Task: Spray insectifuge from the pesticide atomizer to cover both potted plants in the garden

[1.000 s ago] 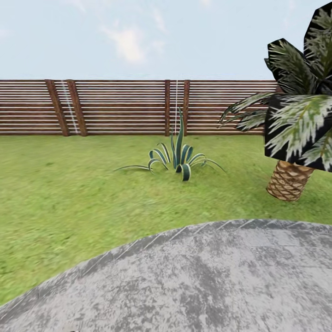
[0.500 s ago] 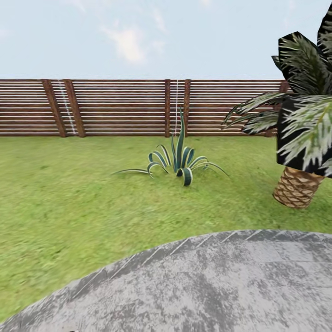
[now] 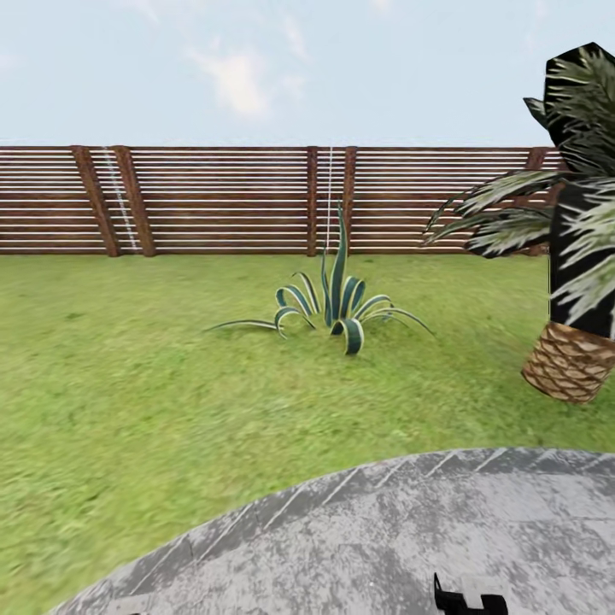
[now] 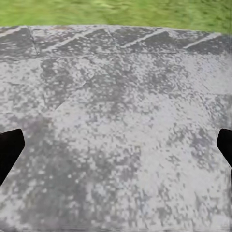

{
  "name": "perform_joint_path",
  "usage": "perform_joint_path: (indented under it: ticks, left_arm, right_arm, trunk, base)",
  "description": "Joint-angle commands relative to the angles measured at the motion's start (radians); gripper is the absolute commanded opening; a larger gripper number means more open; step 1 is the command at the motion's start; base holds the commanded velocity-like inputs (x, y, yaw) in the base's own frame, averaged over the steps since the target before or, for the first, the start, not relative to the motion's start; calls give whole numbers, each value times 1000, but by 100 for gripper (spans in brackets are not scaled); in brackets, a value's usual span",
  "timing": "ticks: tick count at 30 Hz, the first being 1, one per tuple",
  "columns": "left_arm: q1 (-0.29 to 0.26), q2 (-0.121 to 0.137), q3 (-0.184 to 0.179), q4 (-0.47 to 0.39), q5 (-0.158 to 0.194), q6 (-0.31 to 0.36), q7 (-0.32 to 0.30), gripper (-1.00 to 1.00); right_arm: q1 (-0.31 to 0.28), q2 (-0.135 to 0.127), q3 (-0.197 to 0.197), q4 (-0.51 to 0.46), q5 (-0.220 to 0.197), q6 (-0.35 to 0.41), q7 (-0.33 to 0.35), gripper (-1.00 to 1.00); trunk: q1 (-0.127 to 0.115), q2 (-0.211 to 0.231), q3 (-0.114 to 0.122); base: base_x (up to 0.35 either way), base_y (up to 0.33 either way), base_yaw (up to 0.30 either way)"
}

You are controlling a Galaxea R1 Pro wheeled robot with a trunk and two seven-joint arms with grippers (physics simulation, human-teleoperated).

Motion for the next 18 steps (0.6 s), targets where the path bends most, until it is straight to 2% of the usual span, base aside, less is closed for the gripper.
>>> perform_joint_path:
  ticks: [1, 4, 6, 10, 18]
  left_arm:
    - [-1, 1, 5, 1, 10, -2, -10, -100]
    - [-1, 2, 5, 1, 10, -2, -10, -100]
    - [-1, 1, 5, 1, 9, -2, -10, -100]
    - [-1, 0, 5, 1, 10, -2, -10, -100]
    - [-1, 0, 5, 1, 13, -2, -10, -100]
  right_arm:
    - [-1, -2, -2, 10, 10, -2, -5, 100]
    - [-1, -3, 1, 22, 8, -3, -7, 100]
    - [-1, 6, 1, 24, 8, -4, -11, 100]
    - [-1, 18, -1, 22, 7, -4, -14, 100]
    - [-1, 22, 2, 24, 10, -4, -11, 100]
  trunk:
    - [0, 0, -1]
    - [0, 0, -2]
    - [0, 0, -3]
    - [0, 0, -8]
    - [0, 0, -18]
  base:
    - [340, 24, 0]
    - [340, 8, 26]
    - [340, 2, 127]
    - [340, 1, 169]
    - [340, 0, 181]
